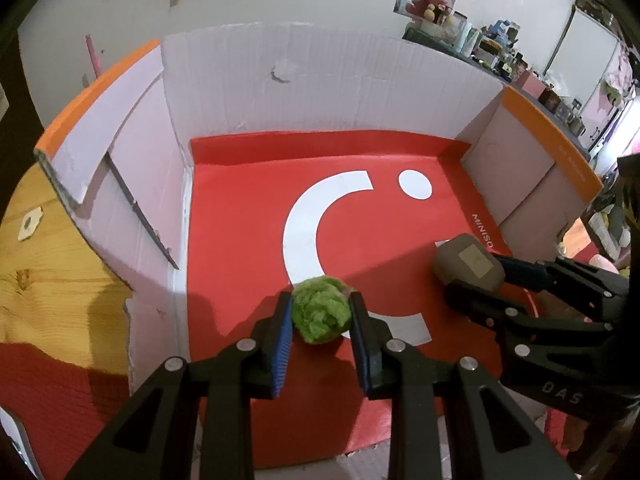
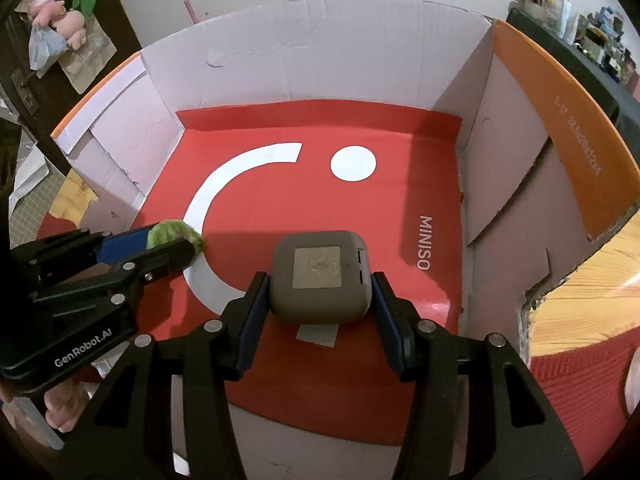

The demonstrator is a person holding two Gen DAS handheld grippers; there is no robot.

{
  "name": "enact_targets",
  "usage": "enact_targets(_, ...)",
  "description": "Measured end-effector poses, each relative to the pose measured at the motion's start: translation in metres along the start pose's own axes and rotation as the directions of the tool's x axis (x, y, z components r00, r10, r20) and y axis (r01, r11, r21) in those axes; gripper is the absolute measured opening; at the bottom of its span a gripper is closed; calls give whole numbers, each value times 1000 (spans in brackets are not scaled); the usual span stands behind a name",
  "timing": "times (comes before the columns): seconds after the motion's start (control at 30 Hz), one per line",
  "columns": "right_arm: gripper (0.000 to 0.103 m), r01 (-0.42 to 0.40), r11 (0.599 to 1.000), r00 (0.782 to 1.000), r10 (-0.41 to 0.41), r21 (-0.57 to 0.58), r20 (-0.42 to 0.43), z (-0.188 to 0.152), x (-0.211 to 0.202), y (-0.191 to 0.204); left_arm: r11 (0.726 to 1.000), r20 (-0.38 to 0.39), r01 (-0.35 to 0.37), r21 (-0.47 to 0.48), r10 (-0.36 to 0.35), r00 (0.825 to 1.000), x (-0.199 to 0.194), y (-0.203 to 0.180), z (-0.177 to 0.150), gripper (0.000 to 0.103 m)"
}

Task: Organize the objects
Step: 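Carry the green ball and grey case into the cardboard box with both grippers, then open both grippers to release the ball and case onto the box floor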

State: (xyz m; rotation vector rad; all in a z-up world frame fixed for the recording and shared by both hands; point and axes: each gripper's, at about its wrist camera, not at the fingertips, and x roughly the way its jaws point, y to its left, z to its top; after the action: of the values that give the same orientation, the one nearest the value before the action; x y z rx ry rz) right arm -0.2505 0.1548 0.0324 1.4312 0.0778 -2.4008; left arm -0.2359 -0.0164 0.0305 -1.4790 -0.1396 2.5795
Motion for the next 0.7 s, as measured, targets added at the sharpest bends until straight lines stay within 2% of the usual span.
enact_targets(0.3, 49, -7, 1000, 1000, 7, 8, 3, 0, -2, -3, 1000, -3, 23, -13, -23, 1000, 0, 4, 1, 29)
enact_targets(0.5, 50, -10, 1000, 1000, 10, 9, 4, 1, -3, -4, 1000, 2, 12, -11, -12, 1000, -1, 4, 2, 31)
enact_targets(0.7, 50, -16, 1000, 1000, 16, 10, 8, 0, -5, -2, 1000, 16, -6, 4, 6, 1000, -4, 1, 2, 41)
